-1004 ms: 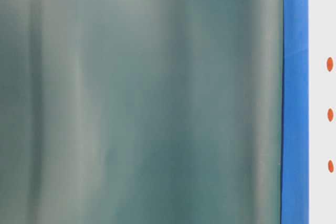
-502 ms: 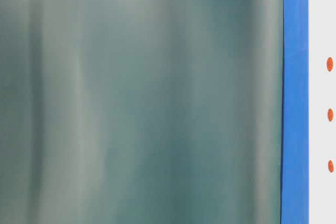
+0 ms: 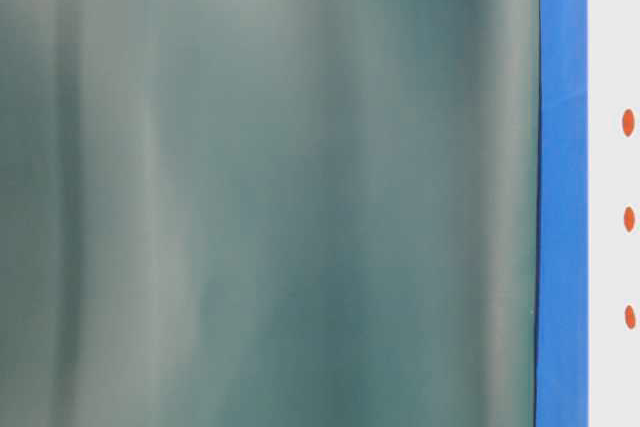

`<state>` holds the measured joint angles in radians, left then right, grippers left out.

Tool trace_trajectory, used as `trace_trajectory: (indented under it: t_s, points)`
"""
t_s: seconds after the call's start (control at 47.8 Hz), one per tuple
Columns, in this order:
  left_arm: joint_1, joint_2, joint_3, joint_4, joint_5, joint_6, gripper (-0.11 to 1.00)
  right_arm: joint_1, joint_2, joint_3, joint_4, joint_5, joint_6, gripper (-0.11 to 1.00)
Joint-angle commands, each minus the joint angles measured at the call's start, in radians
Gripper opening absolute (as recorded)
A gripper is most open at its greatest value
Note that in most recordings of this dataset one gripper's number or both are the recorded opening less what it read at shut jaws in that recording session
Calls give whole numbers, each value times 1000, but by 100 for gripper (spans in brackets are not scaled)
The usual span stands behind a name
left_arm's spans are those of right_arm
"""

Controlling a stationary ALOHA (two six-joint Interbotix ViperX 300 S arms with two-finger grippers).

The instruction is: Touch the tip of the soldering iron to the tip of the solder at the mark.

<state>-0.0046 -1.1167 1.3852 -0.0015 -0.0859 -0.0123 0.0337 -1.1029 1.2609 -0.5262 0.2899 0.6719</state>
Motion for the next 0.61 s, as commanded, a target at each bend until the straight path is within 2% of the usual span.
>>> trace_trajectory:
  t_s: [0.0, 0.586]
  points:
    - [3, 5, -12, 3, -5, 2, 76, -2, 6, -12, 0, -5, 2, 79]
    - [3, 5, -14, 3, 8, 0, 76, -2, 8, -14, 0, 0, 2, 79]
